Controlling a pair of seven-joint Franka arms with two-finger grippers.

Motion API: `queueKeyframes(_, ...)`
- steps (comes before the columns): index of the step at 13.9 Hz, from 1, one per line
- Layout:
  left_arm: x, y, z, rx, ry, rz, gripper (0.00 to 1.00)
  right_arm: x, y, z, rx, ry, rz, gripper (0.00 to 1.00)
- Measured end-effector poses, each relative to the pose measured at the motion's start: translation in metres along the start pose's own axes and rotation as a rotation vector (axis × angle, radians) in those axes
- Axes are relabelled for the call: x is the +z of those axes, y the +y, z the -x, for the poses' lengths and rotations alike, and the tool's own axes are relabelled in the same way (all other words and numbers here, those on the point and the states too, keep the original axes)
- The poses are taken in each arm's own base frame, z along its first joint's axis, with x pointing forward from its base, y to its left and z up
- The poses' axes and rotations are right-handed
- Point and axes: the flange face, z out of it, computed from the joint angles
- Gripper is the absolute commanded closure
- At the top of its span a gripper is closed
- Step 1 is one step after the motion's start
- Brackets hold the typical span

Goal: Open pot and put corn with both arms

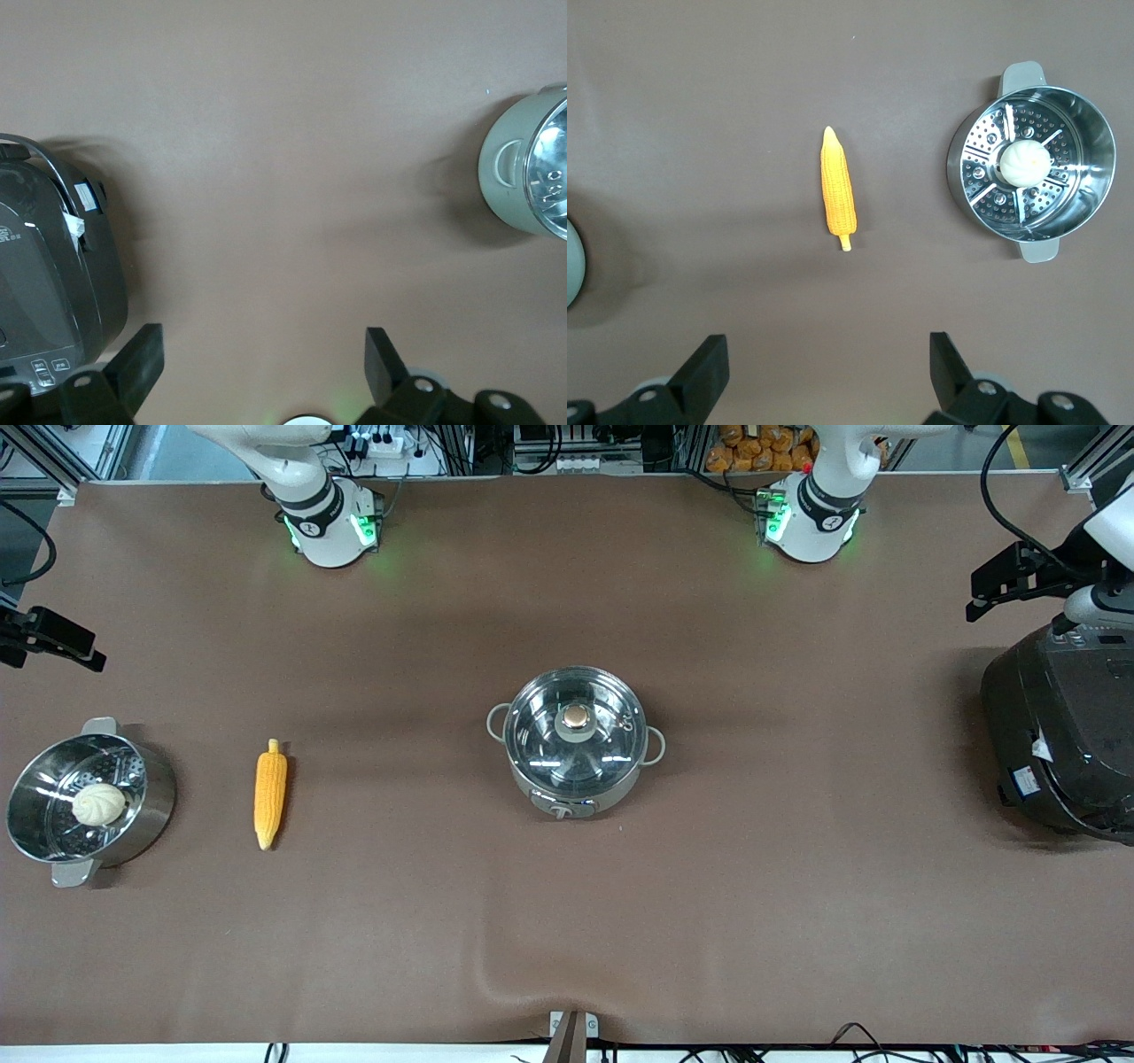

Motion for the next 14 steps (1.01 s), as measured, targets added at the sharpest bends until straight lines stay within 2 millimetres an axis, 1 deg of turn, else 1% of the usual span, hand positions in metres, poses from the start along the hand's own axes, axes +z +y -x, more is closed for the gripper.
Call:
queueKeyframes(9,0.001,-0.004,-0.002,-0.007,-0.002,0.000,0.00,0.000,0.000,0.000,0.000,0.000,0.000,0.00)
queueKeyframes(14,0.011,-0.001,-0.009,-0.001,-0.019,0.001,0.00,0.000,0.000,0.000,0.000,0.000,0.000,0.00)
